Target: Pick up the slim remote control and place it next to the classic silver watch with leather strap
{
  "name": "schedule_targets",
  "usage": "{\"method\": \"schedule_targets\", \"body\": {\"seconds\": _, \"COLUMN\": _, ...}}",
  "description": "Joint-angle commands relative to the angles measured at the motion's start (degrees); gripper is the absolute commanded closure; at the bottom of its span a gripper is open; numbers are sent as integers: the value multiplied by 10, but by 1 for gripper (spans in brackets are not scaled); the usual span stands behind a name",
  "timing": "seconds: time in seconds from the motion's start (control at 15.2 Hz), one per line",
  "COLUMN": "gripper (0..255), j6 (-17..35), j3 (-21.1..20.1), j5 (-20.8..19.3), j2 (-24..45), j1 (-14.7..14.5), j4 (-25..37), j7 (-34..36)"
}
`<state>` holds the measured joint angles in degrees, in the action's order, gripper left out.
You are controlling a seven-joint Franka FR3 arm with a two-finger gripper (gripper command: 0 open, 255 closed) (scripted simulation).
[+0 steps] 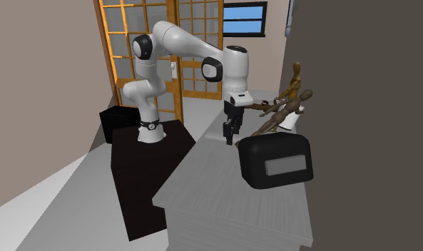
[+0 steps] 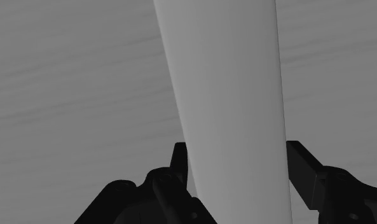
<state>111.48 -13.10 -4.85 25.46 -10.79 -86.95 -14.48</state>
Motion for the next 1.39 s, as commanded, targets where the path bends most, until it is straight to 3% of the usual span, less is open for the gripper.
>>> {"method": "schedule_targets", "body": {"seconds": 0.0, "gripper": 255, "j6": 0, "j3": 0, "j5": 0, "j2": 1, "j1": 0, "j4": 0, "j7": 0}}
{"method": "schedule_targets", "body": {"seconds": 1.32, "gripper": 255, "j6": -141, "j3": -3, "j5": 4, "j2": -10, "j1": -5, "j4": 131, "j7": -2}}
